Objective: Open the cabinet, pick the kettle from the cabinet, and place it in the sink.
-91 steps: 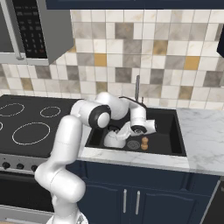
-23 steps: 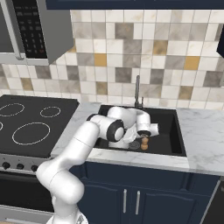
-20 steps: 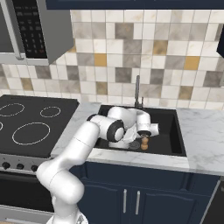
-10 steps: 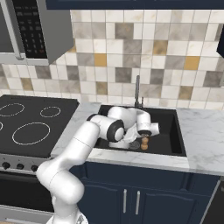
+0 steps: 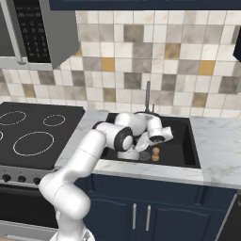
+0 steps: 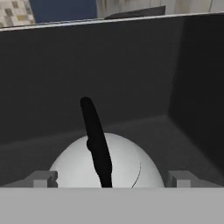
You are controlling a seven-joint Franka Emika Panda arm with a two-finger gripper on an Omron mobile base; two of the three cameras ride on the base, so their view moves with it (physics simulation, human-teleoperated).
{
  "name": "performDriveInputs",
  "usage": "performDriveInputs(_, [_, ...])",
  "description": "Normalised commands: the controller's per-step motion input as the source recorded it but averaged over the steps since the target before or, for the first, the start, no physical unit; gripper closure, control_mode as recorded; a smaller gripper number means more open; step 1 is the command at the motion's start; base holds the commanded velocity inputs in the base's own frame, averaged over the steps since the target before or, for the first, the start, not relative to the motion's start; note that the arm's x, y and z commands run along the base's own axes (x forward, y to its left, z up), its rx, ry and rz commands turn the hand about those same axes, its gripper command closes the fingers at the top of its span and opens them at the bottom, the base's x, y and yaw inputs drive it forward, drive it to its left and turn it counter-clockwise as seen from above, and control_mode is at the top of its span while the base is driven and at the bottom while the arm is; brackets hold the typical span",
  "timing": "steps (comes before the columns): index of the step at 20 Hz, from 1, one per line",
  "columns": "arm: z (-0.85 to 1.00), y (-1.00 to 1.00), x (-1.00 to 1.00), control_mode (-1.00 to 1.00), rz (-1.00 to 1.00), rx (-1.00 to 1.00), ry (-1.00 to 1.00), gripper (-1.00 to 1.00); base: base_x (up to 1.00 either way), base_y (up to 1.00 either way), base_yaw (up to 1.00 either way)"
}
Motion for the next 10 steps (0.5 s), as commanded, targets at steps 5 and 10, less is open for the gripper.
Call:
performDriveInputs(5, [0.12,-0.27,0.0,-1.0,0.0,-0.02,0.1,-1.0,0.0,0.0,0.0])
performDriveInputs(10, [0.09,-0.29,-0.08,-1.0,0.0,0.0,0.02,-1.0,0.0,0.0,0.0])
